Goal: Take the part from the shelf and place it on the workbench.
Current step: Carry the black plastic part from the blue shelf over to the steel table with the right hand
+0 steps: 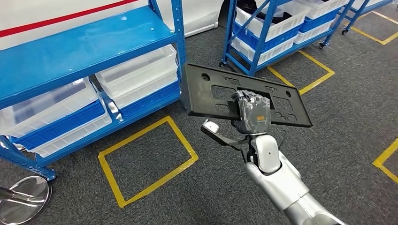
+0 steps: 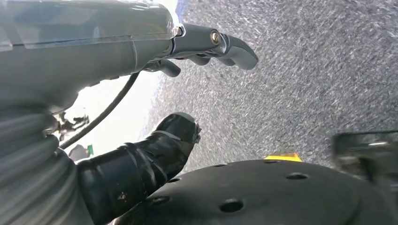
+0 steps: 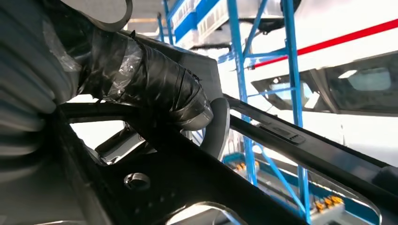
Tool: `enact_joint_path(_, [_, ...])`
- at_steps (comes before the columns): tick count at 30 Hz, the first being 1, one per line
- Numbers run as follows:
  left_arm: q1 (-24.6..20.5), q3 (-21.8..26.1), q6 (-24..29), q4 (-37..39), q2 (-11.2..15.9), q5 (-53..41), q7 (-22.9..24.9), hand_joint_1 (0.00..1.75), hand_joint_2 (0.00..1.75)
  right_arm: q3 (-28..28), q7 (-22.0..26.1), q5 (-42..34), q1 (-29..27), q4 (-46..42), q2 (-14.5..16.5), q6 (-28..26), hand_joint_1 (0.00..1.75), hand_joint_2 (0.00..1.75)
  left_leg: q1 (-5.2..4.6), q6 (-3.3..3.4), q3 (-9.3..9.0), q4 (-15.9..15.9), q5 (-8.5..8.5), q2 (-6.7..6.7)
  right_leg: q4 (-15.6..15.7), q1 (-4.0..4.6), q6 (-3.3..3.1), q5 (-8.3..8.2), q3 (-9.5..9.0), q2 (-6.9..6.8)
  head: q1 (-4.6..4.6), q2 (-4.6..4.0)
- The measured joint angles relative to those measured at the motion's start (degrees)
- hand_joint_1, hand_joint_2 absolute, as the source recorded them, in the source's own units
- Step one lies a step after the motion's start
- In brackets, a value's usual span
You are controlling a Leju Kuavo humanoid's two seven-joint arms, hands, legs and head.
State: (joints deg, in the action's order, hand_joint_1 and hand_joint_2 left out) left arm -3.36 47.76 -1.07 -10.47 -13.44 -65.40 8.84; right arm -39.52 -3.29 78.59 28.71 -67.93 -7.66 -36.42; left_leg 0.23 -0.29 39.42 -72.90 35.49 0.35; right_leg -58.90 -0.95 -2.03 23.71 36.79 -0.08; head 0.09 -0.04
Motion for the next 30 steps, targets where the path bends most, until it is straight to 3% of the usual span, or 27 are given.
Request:
enact_joint_path(1, [0.01, 0.00, 0.00, 0.00, 0.01, 0.06, -0.13, 0.00, 1.75, 0.42, 0.36, -0.15, -0.84, -1.22, -1.00, 0.25, 1.75, 1.75, 0.01, 0.04, -0.52, -1.62, 0.01, -0.04, -0.12, 0.02, 0.10, -0.63, 0.84, 0.61, 0.00, 0.00])
enact_joint_path(2, [0.00, 0.00, -0.01, 0.00, 0.01, 0.13, -0.17, 0.00, 1.75, 0.81, 0.66, -0.31, -1.32, -1.94, -1.73, 0.52, 1.75, 1.75, 0.04, 0.08, -1.86, -1.33, -1.15, -0.10, -0.29, -0.03, 0.28, -1.29, 1.77, 1.29, 0.00, 0.00])
enact_joint_path(4, [-0.09, 0.00, -0.07, 0.00, 0.01, 0.31, -0.08, 0.00, 1.75, 1.49, 1.26, -0.50, -1.63, -2.91, -2.61, 1.04, 1.75, 1.75, 0.29, 0.12, -6.78, 4.65, -3.93, -1.31, -0.76, -0.26, 0.88, -2.61, 3.66, 2.84, -0.02, 0.00])
enact_joint_path(6, [-0.17, 0.00, -0.26, 0.01, -0.07, 0.44, 0.15, 0.00, 1.75, 2.01, 1.77, -0.54, -1.67, -3.87, -3.06, 1.43, 1.75, 1.75, 0.49, 0.33, -11.57, 12.15, -3.81, -3.64, -1.09, -0.31, 1.68, -3.99, 5.01, 4.21, 0.00, 0.00])
enact_joint_path(8, [-0.28, 0.00, -0.48, 0.01, -0.17, 0.45, 0.36, 0.00, 1.75, 2.33, 2.01, -0.58, -1.67, -4.36, -3.29, 1.64, 1.75, 1.75, 0.32, 0.67, -12.92, 14.99, -3.17, -4.50, -0.70, -0.23, 2.43, -5.54, 5.49, 5.35, 0.05, 0.01])
enact_joint_path(10, [-0.48, 0.00, -0.56, 0.04, -0.35, 0.44, 0.48, 0.00, 1.75, 2.47, 2.11, -0.60, -1.83, -4.57, -3.75, 1.81, 1.75, 1.75, 0.39, 1.43, -11.96, 14.99, -4.26, -3.33, -0.37, -0.27, 3.00, -5.87, 5.91, 5.21, 0.09, 0.01])
enact_joint_path(11, [-0.55, 0.00, -0.55, 0.06, -0.44, 0.44, 0.50, 0.00, 1.75, 2.52, 2.15, -0.59, -1.91, -4.66, -4.00, 1.88, 1.75, 1.75, 0.38, 2.03, -11.33, 15.02, -4.99, -2.56, -1.28, -0.30, 3.18, -4.27, 6.40, 4.18, 0.14, 0.01])
enact_joint_path(12, [-0.58, 0.00, -0.53, 0.08, -0.52, 0.43, 0.51, 0.00, 1.75, 2.55, 2.17, -0.60, -1.98, -4.73, -4.18, 1.96, 1.75, 1.75, 0.41, 2.57, -10.50, 15.12, -5.81, -1.75, -3.29, -0.32, 3.30, -1.49, 7.03, 2.80, 0.20, 0.01])
enact_joint_path(14, [-0.59, 0.01, -0.45, 0.07, -0.54, 0.40, 0.50, 0.00, 1.75, 2.59, 2.17, -0.64, -2.03, -4.89, -4.30, 2.12, 1.75, 1.75, 0.02, 3.18, -8.72, 15.01, -7.32, -0.30, -10.38, -0.40, 3.55, 5.03, 8.32, 0.67, 0.33, 0.01])
enact_joint_path(15, [-0.57, 0.01, -0.42, 0.07, -0.52, 0.38, 0.50, 0.00, 1.75, 2.62, 2.15, -0.67, -2.10, -4.98, -4.33, 2.19, 1.75, 1.75, -0.15, 3.24, -7.71, 14.89, -8.03, 0.46, -14.25, -0.43, 3.68, 6.69, 8.68, 0.34, 0.36, 0.01])
enact_joint_path(16, [-0.58, 0.01, -0.40, 0.07, -0.50, 0.36, 0.46, 0.00, 1.75, 2.66, 2.13, -0.70, -2.20, -5.06, -4.39, 2.28, 1.75, 1.75, -0.32, 3.28, -6.64, 14.76, -8.67, 1.26, -17.27, -0.45, 3.76, 6.66, 8.55, 0.21, 0.38, 0.01])
enact_joint_path(17, [-0.59, 0.01, -0.39, 0.07, -0.48, 0.35, 0.38, 0.00, 1.75, 2.71, 2.13, -0.73, -2.35, -5.15, -4.48, 2.35, 1.75, 1.75, -0.48, 3.25, -5.58, 14.63, -9.24, 2.01, -18.84, -0.43, 3.74, 5.32, 7.75, 0.14, 0.38, 0.01])
enact_joint_path(18, [-0.59, 0.00, -0.38, 0.06, -0.45, 0.35, 0.20, 0.00, 1.75, 2.78, 2.12, -0.74, -2.53, -5.26, -4.55, 2.41, 1.75, 1.75, -0.65, 3.17, -4.61, 14.54, -9.76, 2.72, -18.43, -0.37, 3.57, 3.36, 5.98, -0.08, 0.38, 0.00])
enact_joint_path(19, [-0.59, 0.01, -0.37, 0.05, -0.44, 0.35, -0.06, 0.00, 1.75, 2.89, 2.08, -0.75, -2.70, -5.43, -4.61, 2.47, 1.75, 1.75, -0.81, 3.07, -3.85, 14.48, -10.28, 3.33, -16.10, -0.20, 3.23, 2.18, 3.14, -0.78, 0.36, 0.00])
enact_joint_path(20, [-0.58, 0.01, -0.36, 0.05, -0.44, 0.34, -0.35, 0.00, 1.75, 3.00, 2.04, -0.78, -2.84, -5.67, -4.65, 2.50, 1.75, 1.75, -0.98, 2.89, -3.35, 14.41, -10.74, 3.86, -11.73, 0.12, 2.78, 2.75, -0.91, -1.93, 0.36, 0.00])
enact_joint_path(21, [-0.53, 0.01, -0.37, 0.04, -0.44, 0.31, -0.62, 0.00, 1.75, 3.17, 2.00, -0.80, -2.91, -6.04, -4.66, 2.51, 1.75, 1.75, -1.12, 2.67, -3.06, 14.36, -11.18, 4.44, -6.68, 0.46, 2.29, 4.42, -4.92, -2.99, 0.34, 0.00])
enact_joint_path(22, [-0.52, 0.02, -0.38, 0.04, -0.44, 0.26, -0.80, 0.00, 1.75, 3.32, 1.98, -0.81, -2.91, -6.41, -4.66, 2.52, 1.75, 1.75, -1.15, 2.41, -2.94, 14.37, -11.68, 5.01, -2.49, 0.84, 1.91, 6.32, -7.88, -3.77, 0.33, 0.00])
enact_joint_path(23, [-0.49, 0.02, -0.39, 0.04, -0.43, 0.22, -0.89, 0.00, 1.75, 3.44, 1.99, -0.82, -2.92, -6.74, -4.74, 2.53, 1.75, 1.75, -1.11, 2.10, -2.89, 14.47, -12.15, 5.62, 0.50, 1.16, 1.58, 7.64, -9.66, -3.93, 0.33, 0.00])
enact_joint_path(24, [-0.46, 0.02, -0.39, 0.04, -0.42, 0.20, -0.94, 0.00, 1.75, 3.56, 1.99, -0.81, -3.03, -7.03, -4.88, 2.55, 1.75, 1.75, -1.01, 1.78, -2.84, 14.62, -12.62, 6.17, 1.75, 1.21, 1.27, 7.71, -9.80, -3.50, 0.33, 0.00])
enact_joint_path(26, [-0.43, 0.02, -0.29, 0.02, -0.32, 0.30, -1.11, 0.00, 1.75, 3.69, 1.90, -0.78, -3.52, -7.36, -5.17, 2.64, 1.75, 1.75, -0.76, 1.01, -2.36, 13.92, -11.78, 4.74, 2.21, 1.03, 0.52, 6.56, -9.01, -2.57, 0.34, 0.00])
enact_joint_path(28, [-0.31, 0.02, 0.26, 0.01, -0.25, 0.29, -1.48, 0.00, 1.75, 3.82, 1.63, -0.61, -3.92, -7.62, -5.25, 2.78, 1.75, 1.75, -0.62, 0.42, -0.70, 9.20, -7.45, 1.51, 2.25, 0.80, -0.24, 5.41, -7.84, -1.64, 0.32, 0.00])
enact_joint_path(30, [-0.13, 0.01, 1.50, 0.02, -0.25, -0.03, -2.01, 0.00, 1.75, 3.89, 1.29, -0.26, -4.33, -7.91, -5.26, 2.88, 1.75, 1.75, -0.58, 0.23, 1.50, 1.61, -3.14, 0.11, 1.83, 0.95, -0.65, 4.50, -6.39, -0.34, 0.28, 0.00])
